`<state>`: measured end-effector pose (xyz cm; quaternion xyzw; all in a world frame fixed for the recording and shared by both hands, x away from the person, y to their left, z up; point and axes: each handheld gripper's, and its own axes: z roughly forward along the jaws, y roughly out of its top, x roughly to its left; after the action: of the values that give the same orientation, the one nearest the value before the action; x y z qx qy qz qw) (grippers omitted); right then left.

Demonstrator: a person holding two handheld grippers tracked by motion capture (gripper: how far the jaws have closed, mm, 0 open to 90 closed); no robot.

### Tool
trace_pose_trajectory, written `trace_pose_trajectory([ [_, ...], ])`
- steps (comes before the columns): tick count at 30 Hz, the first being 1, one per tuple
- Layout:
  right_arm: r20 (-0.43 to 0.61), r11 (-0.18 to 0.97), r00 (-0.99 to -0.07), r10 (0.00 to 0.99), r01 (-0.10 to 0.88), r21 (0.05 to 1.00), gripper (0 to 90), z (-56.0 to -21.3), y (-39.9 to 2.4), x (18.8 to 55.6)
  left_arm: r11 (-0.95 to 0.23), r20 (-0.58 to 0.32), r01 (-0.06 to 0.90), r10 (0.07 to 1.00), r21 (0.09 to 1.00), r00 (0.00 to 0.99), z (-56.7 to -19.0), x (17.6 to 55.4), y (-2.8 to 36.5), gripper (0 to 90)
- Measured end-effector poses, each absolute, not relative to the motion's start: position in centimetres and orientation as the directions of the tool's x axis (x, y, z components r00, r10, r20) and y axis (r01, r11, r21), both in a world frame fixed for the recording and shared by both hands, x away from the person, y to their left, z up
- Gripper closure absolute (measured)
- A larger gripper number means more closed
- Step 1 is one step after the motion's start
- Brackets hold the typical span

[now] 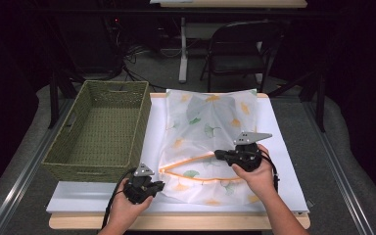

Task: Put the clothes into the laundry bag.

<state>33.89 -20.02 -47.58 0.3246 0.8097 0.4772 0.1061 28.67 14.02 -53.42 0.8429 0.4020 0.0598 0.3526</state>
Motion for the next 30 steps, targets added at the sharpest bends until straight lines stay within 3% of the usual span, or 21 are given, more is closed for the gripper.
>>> trace_pose_trajectory([
  [9,0.152,0.369,-0.758,0.634,0.47,0.802,88.4,-50.4,-19.8,33.0,-0.415,-0.222,0.673,0.727,0.612,0.65,-54.1,28.0,15.2,81.1],
  [23,0.156,0.398,-0.753,0.64,0.498,0.771,88.4,-52.7,-20.2,33.1,-0.377,-0.196,0.667,0.761,0.642,0.618,-53.8,27.9,15.9,56.0],
  [30,0.162,0.399,-0.752,0.639,0.504,0.766,88.4,-53.0,-20.4,33.1,-0.336,-0.209,0.653,0.764,0.678,0.611,-52.8,27.6,15.6,52.6],
])
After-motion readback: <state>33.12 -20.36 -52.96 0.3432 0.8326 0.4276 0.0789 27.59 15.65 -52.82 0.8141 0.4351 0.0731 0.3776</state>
